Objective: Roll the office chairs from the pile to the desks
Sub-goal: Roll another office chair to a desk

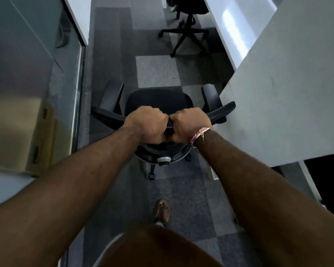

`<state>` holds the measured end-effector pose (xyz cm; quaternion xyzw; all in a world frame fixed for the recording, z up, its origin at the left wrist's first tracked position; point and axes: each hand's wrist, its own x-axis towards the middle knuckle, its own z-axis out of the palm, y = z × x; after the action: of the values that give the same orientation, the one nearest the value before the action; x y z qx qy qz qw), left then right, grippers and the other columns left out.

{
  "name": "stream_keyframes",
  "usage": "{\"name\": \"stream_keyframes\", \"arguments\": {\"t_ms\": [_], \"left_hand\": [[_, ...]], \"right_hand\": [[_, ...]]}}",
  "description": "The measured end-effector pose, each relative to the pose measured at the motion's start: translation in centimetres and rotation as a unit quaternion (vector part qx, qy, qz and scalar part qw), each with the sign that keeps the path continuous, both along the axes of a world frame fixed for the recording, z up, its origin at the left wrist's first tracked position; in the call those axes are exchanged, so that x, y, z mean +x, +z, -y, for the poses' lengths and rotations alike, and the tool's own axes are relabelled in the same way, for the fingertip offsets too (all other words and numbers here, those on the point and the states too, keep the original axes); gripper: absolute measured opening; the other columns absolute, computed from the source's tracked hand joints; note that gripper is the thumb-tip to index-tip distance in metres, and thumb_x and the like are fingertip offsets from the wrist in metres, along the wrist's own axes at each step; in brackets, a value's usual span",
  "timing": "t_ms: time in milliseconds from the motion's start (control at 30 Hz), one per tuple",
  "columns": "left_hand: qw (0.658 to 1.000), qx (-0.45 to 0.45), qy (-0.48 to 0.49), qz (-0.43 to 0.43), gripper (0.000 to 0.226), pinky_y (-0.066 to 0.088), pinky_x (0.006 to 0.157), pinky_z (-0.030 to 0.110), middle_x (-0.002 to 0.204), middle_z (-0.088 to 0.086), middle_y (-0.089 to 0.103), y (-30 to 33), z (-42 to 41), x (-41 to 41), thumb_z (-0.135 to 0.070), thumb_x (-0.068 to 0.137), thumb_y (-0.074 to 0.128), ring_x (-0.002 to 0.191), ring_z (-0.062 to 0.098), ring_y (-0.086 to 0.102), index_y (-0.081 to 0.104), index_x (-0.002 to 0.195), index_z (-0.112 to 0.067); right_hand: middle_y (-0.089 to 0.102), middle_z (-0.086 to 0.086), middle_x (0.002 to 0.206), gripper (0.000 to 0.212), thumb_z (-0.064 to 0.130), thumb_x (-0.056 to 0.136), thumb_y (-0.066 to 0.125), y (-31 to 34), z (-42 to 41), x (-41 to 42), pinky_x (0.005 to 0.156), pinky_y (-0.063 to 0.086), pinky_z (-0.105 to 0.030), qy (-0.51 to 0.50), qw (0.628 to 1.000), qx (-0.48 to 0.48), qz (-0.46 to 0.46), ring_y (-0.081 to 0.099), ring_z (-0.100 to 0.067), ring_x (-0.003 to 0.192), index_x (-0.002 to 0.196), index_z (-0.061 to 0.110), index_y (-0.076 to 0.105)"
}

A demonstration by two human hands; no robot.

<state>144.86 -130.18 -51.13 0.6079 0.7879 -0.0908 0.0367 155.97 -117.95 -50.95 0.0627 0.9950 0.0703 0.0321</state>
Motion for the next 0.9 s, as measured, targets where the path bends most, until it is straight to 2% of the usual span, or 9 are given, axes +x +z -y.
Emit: {"name": "stream_keyframes", "arguments": {"t_ms": [200, 267, 367, 533, 633, 767, 900], "left_hand": [[1.000, -0.012, -0.003, 0.019, 0.029, 0.057, 0.064, 0.040, 0.075, -0.007, 0.061, 0.3, -5.2, -7.1, -0.054, 0.092, 0.053, 0.063, 0.017, 0.059, 0.058, 0.086, -0.025], [0.999, -0.018, -0.012, 0.027, 0.027, 0.056, 0.063, 0.038, 0.074, -0.008, 0.059, 0.6, -7.4, -10.1, -0.051, 0.094, 0.054, 0.062, 0.015, 0.058, 0.058, 0.085, -0.026], [0.999, -0.016, -0.039, 0.032, 0.027, 0.055, 0.061, 0.037, 0.071, -0.009, 0.058, 0.5, -10.6, -15.0, -0.051, 0.094, 0.056, 0.061, 0.013, 0.058, 0.056, 0.082, -0.027], [0.995, -0.021, -0.094, 0.020, 0.026, 0.057, 0.061, 0.038, 0.070, -0.008, 0.060, 0.1, -16.2, -24.3, -0.050, 0.092, 0.056, 0.059, 0.014, 0.059, 0.058, 0.080, -0.028], [0.991, -0.035, -0.129, 0.031, 0.026, 0.057, 0.062, 0.038, 0.072, -0.008, 0.061, 0.4, -19.9, -29.1, -0.052, 0.090, 0.057, 0.061, 0.014, 0.059, 0.060, 0.083, -0.027], [0.985, -0.028, -0.162, 0.043, 0.025, 0.057, 0.062, 0.039, 0.072, -0.007, 0.060, 0.3, -24.2, -33.1, -0.051, 0.089, 0.058, 0.061, 0.016, 0.059, 0.058, 0.083, -0.026], [0.980, -0.020, -0.191, 0.041, 0.026, 0.051, 0.054, 0.035, 0.069, -0.007, 0.059, 0.1, -28.4, -36.1, -0.050, 0.089, 0.058, 0.056, 0.014, 0.056, 0.057, 0.079, -0.026]], "right_hand": [[0.063, 0.008, 0.070, 0.042, 0.070, 0.077, 0.052, -0.4, -5.5, -7.1, 0.053, 0.031, -0.027, 0.002, 1.000, -0.008, -0.006, 0.056, -0.017, 0.057, 0.072, 0.029, 0.054], [0.063, 0.009, 0.071, 0.042, 0.070, 0.078, 0.050, -0.4, -7.5, -9.9, 0.053, 0.033, -0.027, -0.009, 1.000, -0.004, -0.007, 0.055, -0.016, 0.057, 0.073, 0.029, 0.057], [0.060, 0.010, 0.068, 0.042, 0.070, 0.078, 0.051, -0.2, -10.2, -14.3, 0.052, 0.036, -0.027, -0.031, 1.000, 0.000, -0.006, 0.048, -0.015, 0.055, 0.070, 0.029, 0.050], [0.062, 0.008, 0.065, 0.043, 0.070, 0.075, 0.052, -0.6, -13.8, -22.3, 0.052, 0.034, -0.026, -0.097, 0.995, 0.010, -0.021, 0.054, -0.018, 0.054, 0.068, 0.028, 0.055], [0.062, 0.007, 0.064, 0.040, 0.068, 0.075, 0.052, -0.7, -16.5, -26.4, 0.052, 0.036, -0.027, -0.134, 0.991, 0.003, -0.028, 0.057, -0.019, 0.054, 0.066, 0.028, 0.050], [0.062, 0.005, 0.061, 0.042, 0.066, 0.072, 0.052, -1.0, -20.1, -29.7, 0.050, 0.035, -0.026, -0.163, 0.985, 0.003, -0.055, 0.060, -0.021, 0.054, 0.063, 0.025, 0.054], [0.059, 0.006, 0.058, 0.041, 0.064, 0.072, 0.052, -1.3, -23.8, -32.4, 0.049, 0.032, -0.025, -0.175, 0.982, 0.000, -0.065, 0.058, -0.021, 0.052, 0.060, 0.027, 0.041]]}}
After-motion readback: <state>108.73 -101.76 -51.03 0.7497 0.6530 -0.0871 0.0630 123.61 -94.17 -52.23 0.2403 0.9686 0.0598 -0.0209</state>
